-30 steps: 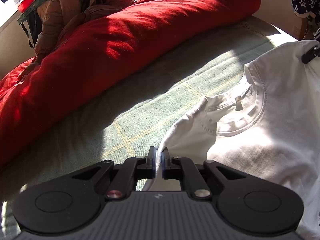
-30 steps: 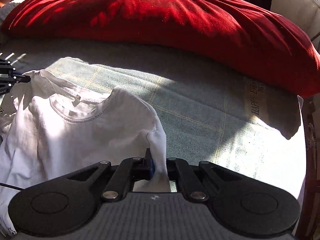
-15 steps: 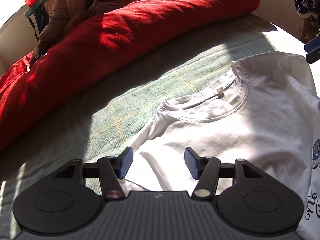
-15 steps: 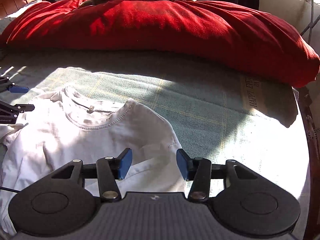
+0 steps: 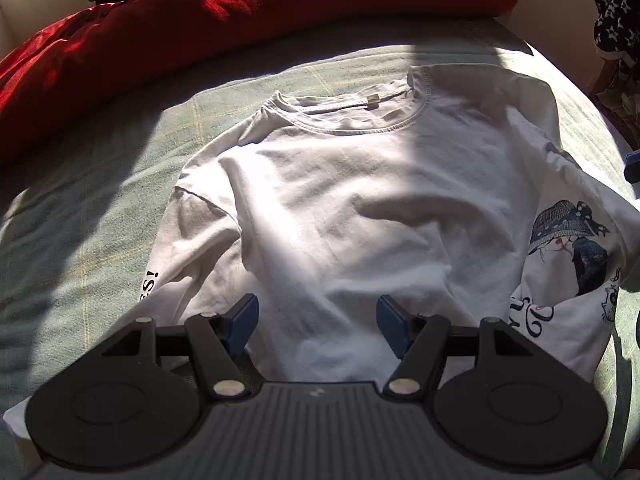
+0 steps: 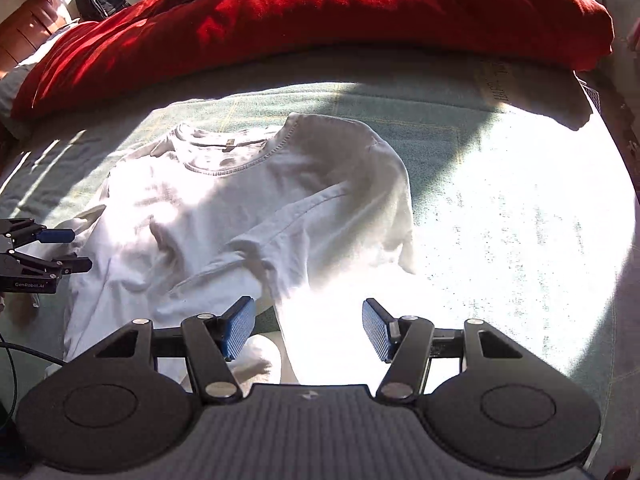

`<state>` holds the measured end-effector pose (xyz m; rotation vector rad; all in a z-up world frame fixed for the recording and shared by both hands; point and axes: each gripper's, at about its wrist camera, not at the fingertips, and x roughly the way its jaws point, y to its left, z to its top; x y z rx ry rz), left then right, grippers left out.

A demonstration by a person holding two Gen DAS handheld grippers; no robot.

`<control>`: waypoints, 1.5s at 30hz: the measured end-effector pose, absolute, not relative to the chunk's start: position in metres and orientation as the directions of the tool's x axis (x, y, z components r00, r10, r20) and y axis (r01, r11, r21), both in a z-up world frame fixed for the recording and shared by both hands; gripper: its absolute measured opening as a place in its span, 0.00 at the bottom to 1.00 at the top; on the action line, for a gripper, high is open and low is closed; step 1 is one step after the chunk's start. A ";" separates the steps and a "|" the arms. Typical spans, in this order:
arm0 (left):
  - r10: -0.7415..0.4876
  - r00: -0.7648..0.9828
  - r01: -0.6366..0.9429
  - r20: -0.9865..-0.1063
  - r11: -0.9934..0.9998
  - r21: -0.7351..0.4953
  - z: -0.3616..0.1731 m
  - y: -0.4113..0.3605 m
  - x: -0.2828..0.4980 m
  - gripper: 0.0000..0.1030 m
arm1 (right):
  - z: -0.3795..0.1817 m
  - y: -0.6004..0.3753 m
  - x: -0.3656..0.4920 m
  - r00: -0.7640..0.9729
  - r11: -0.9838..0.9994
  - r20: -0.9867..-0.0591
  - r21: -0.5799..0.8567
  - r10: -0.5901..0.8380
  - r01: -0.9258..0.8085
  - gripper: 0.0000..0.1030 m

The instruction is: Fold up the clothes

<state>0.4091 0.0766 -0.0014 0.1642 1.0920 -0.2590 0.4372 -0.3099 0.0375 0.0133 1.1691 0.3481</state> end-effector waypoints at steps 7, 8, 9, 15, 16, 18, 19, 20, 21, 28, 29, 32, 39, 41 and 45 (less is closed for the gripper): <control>-0.152 0.446 0.297 -0.882 0.955 -0.014 0.009 0.053 0.400 0.65 | 0.014 -0.401 0.384 0.356 0.981 -0.923 0.182 0.146 0.068 0.62; -0.151 0.447 0.308 -0.882 0.951 -0.007 0.010 0.047 0.400 0.65 | 0.013 -0.414 0.378 0.367 0.977 -0.922 0.181 0.127 0.114 0.62; -0.151 0.448 0.319 -0.881 0.948 0.000 0.012 0.040 0.400 0.65 | 0.012 -0.427 0.373 0.379 0.971 -0.919 0.180 0.109 0.157 0.62; -0.172 0.450 0.392 -0.876 0.920 0.021 0.017 0.002 0.402 0.65 | 0.006 -0.476 0.366 0.422 0.942 -0.903 0.206 0.079 0.266 0.62; -0.174 0.448 0.402 -0.877 0.915 0.024 0.017 -0.004 0.403 0.65 | 0.005 -0.475 0.370 0.426 0.951 -0.901 0.200 0.084 0.235 0.62; -0.179 0.445 0.424 -0.878 0.905 0.030 0.017 -0.017 0.404 0.65 | 0.000 -0.464 0.382 0.420 0.981 -0.903 0.153 0.091 0.116 0.62; -0.181 0.443 0.434 -0.878 0.900 0.034 0.017 -0.023 0.405 0.65 | -0.003 -0.459 0.387 0.414 0.992 -0.906 0.119 0.089 0.049 0.62; -0.183 0.441 0.445 -0.879 0.895 0.037 0.016 -0.028 0.405 0.65 | -0.007 -0.453 0.393 0.408 0.996 -0.909 0.086 0.086 -0.019 0.62; -0.184 0.440 0.455 -0.879 0.889 0.042 0.017 -0.032 0.405 0.65 | -0.010 -0.447 0.398 0.402 0.995 -0.912 0.052 0.082 -0.087 0.62; -0.167 0.421 0.472 -0.891 0.880 0.058 0.012 -0.047 0.406 0.66 | -0.038 -0.448 0.426 0.283 0.921 -0.943 0.054 0.174 -0.387 0.62; -0.165 0.418 0.470 -0.893 0.881 0.057 0.011 -0.049 0.406 0.66 | -0.041 -0.447 0.428 0.269 0.905 -0.947 0.048 0.176 -0.422 0.62; -0.155 0.413 0.470 -0.897 0.880 0.065 0.007 -0.055 0.407 0.66 | -0.047 -0.445 0.431 0.213 0.859 -0.959 0.053 0.185 -0.509 0.63; -0.148 0.410 0.483 -0.900 0.873 0.076 0.004 -0.067 0.412 0.66 | -0.041 -0.436 0.413 0.142 0.789 -0.974 0.054 0.177 -0.612 0.25; -0.149 0.413 0.483 -0.899 0.872 0.078 0.006 -0.070 0.414 0.66 | -0.037 -0.432 0.407 0.145 0.779 -0.975 0.040 0.167 -0.626 0.09; -0.150 0.419 0.495 -0.895 0.865 0.087 0.009 -0.075 0.417 0.66 | -0.018 -0.430 0.403 0.209 0.783 -0.969 -0.026 0.134 -0.622 0.08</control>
